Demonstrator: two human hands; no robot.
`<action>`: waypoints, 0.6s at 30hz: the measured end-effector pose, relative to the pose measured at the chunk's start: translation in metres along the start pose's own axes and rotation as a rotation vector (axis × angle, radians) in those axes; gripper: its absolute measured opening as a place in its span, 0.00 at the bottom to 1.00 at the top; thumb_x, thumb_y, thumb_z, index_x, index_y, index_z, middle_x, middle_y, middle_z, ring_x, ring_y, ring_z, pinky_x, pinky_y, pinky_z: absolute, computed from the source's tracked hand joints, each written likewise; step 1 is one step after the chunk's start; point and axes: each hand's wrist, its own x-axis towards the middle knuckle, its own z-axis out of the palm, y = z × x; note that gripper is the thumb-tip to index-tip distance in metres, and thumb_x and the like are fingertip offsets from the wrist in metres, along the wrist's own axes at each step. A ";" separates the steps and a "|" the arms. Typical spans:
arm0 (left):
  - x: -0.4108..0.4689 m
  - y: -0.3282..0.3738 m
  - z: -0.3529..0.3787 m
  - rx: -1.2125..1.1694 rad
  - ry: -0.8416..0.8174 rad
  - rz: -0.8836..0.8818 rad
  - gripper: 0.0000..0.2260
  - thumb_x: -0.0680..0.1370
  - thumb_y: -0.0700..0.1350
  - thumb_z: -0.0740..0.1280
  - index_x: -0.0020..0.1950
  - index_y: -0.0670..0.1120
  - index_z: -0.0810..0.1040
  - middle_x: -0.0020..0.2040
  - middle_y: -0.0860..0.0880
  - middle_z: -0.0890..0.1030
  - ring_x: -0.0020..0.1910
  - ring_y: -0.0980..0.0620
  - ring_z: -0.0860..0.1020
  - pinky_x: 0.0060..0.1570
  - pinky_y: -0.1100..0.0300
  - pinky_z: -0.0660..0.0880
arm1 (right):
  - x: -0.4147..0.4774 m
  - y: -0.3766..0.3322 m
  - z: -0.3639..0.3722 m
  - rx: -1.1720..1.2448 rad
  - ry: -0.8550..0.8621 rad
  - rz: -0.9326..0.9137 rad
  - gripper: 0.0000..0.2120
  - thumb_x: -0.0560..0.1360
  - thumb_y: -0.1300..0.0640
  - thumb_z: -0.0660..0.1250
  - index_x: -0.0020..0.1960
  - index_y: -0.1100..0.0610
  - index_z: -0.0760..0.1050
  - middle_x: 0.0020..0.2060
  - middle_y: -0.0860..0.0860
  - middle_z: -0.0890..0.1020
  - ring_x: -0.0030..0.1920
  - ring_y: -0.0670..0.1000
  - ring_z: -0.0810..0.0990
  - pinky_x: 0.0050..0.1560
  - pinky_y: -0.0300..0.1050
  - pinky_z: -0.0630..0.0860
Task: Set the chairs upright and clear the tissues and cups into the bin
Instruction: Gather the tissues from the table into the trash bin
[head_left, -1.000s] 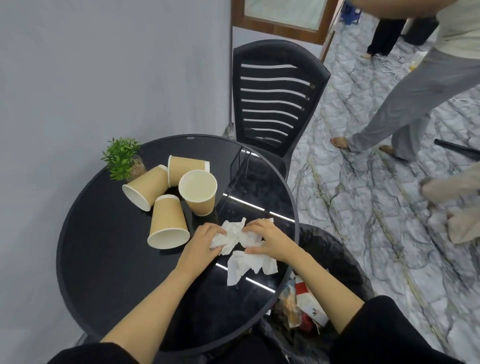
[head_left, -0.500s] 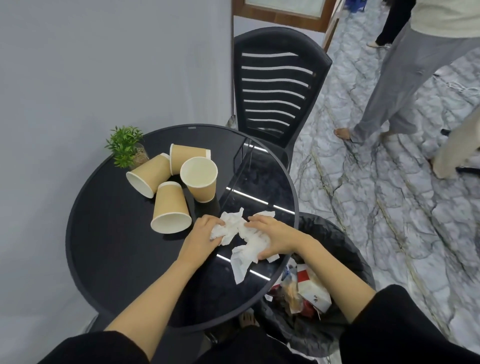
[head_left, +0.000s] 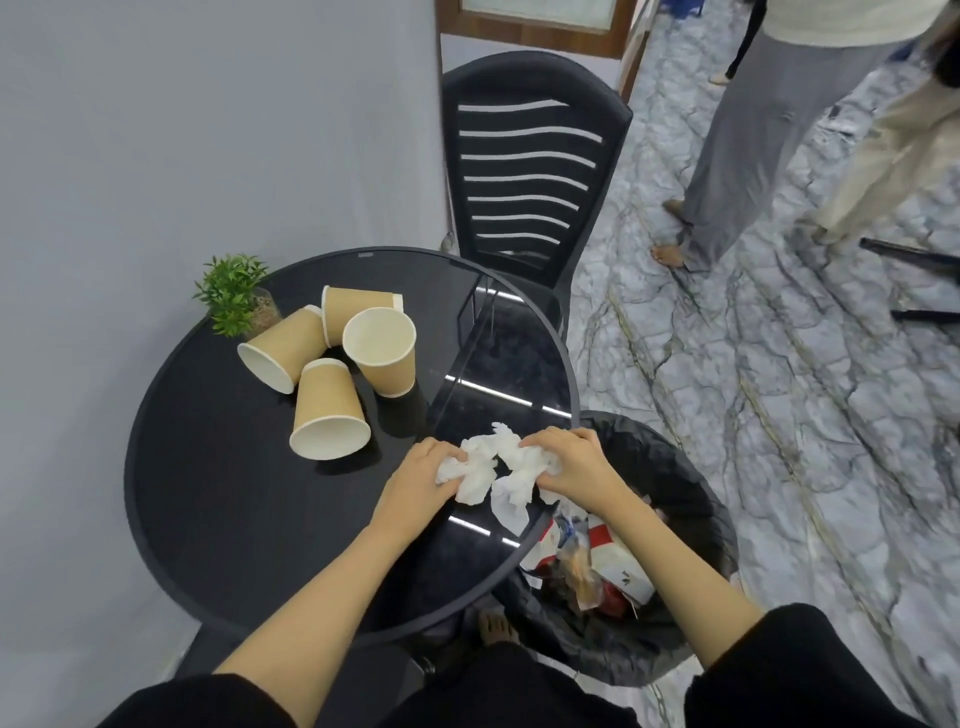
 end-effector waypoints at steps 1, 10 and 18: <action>0.001 0.007 0.005 -0.006 -0.016 0.005 0.09 0.76 0.44 0.65 0.56 0.48 0.76 0.54 0.50 0.75 0.54 0.53 0.73 0.53 0.58 0.72 | -0.007 0.004 -0.003 0.063 0.029 0.040 0.14 0.71 0.57 0.68 0.56 0.50 0.76 0.52 0.46 0.79 0.54 0.45 0.76 0.65 0.43 0.60; 0.015 0.087 0.076 0.052 -0.174 0.164 0.11 0.76 0.42 0.64 0.57 0.46 0.76 0.55 0.47 0.73 0.55 0.50 0.72 0.51 0.52 0.76 | -0.082 0.066 -0.016 0.165 0.229 0.445 0.15 0.69 0.63 0.67 0.55 0.55 0.75 0.51 0.52 0.79 0.51 0.52 0.78 0.50 0.49 0.76; 0.045 0.120 0.134 0.184 -0.336 0.301 0.18 0.76 0.43 0.64 0.66 0.47 0.70 0.62 0.48 0.71 0.64 0.51 0.68 0.57 0.58 0.72 | -0.097 0.107 -0.024 0.178 0.254 0.617 0.15 0.69 0.59 0.68 0.55 0.58 0.74 0.49 0.52 0.76 0.49 0.53 0.75 0.48 0.47 0.71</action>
